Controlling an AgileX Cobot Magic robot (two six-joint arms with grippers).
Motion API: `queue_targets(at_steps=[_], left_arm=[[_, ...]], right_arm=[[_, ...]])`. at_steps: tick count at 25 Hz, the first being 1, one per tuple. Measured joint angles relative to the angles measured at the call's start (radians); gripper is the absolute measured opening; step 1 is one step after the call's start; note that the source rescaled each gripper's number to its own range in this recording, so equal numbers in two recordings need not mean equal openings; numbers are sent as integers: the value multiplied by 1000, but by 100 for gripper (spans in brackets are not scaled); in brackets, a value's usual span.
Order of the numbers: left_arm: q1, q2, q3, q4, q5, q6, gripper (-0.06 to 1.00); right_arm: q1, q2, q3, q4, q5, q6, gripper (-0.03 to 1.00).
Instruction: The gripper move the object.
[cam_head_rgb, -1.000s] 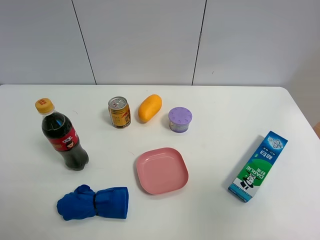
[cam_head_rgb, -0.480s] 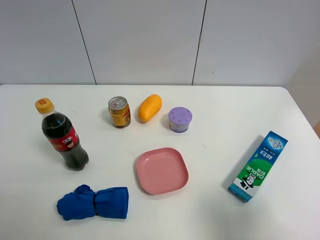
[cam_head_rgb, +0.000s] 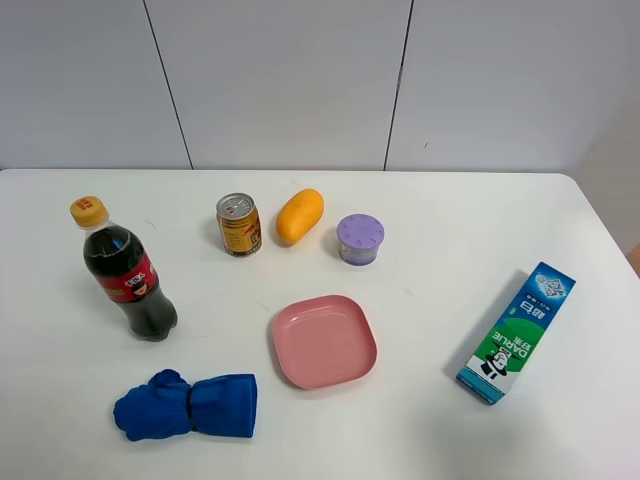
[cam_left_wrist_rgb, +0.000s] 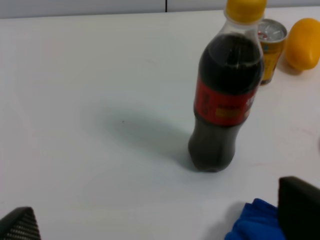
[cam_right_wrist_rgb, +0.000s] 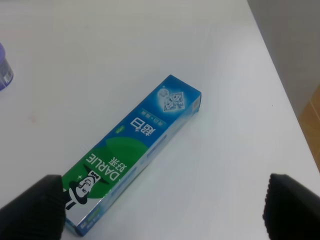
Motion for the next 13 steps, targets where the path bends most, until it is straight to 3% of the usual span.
queue_targets(at_steps=[13], left_arm=[[0,0,0,0,0,0,100]], right_arm=[[0,0,0,0,0,0,87]])
